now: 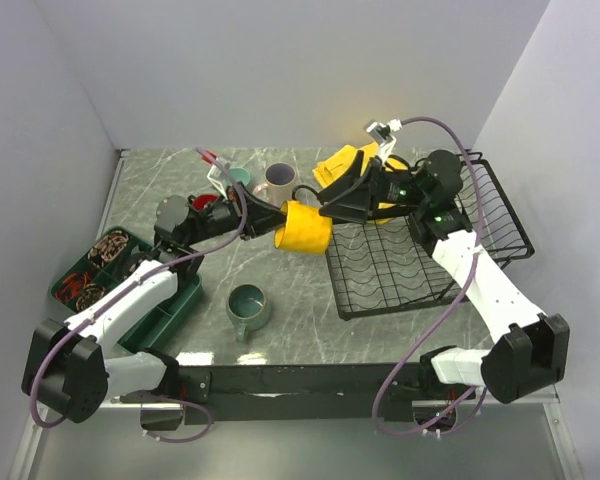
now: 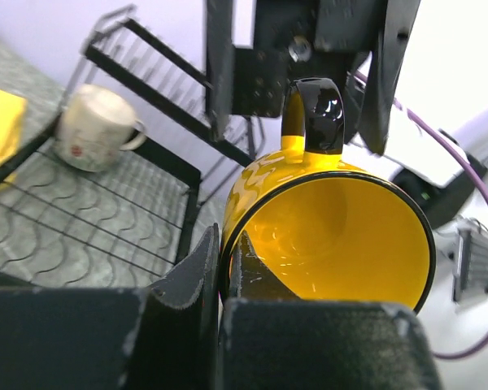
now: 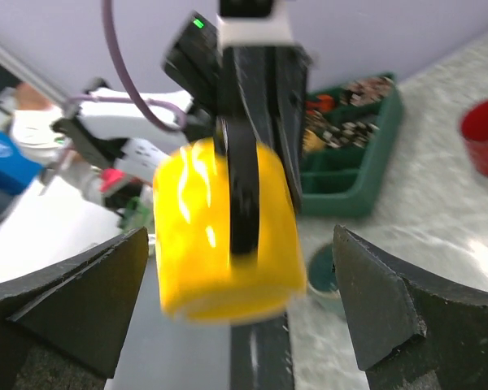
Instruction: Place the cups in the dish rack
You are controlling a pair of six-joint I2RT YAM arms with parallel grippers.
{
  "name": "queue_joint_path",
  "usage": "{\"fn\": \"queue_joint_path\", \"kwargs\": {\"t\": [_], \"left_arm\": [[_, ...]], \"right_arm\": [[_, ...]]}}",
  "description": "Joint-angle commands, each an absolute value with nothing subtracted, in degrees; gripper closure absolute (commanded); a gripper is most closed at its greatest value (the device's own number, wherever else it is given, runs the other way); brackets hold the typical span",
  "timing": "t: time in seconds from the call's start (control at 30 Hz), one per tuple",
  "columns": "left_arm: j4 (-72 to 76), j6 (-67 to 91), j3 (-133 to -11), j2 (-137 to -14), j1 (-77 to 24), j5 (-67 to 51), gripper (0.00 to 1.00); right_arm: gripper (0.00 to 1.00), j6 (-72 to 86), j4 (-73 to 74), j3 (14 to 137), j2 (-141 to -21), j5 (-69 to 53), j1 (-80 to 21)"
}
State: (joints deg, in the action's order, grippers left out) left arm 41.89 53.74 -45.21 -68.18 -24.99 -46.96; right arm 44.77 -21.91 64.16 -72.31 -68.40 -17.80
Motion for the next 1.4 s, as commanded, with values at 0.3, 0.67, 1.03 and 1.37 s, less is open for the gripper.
{"fn": "queue_joint_path", "kwargs": {"t": [0.3,0.67,1.03,1.37], "left_arm": [[50.9,55.8,-47.1,-67.2,-27.4,-41.0,0.99],[48.9,54.1,-47.2,-68.6,-29.4,-38.4,0.99],[46.1,53.4,-48.8,-71.3,-31.1,-37.7,0.92],[41.5,53.5,-46.8,-70.8,-31.2,-39.1,0.47]], "right_arm": [[0.21,61.9,-38.7,63.8,-74.5,-64.4,-22.7],[0.58,63.0,-38.9,65.2,-76.4,-63.6,-23.6],[1.00,51.6,-28.8,64.6,-73.4,-64.6,-23.7],[1.00,46.0,-24.0,60.6,-69.2,-62.8,-20.3]]}}
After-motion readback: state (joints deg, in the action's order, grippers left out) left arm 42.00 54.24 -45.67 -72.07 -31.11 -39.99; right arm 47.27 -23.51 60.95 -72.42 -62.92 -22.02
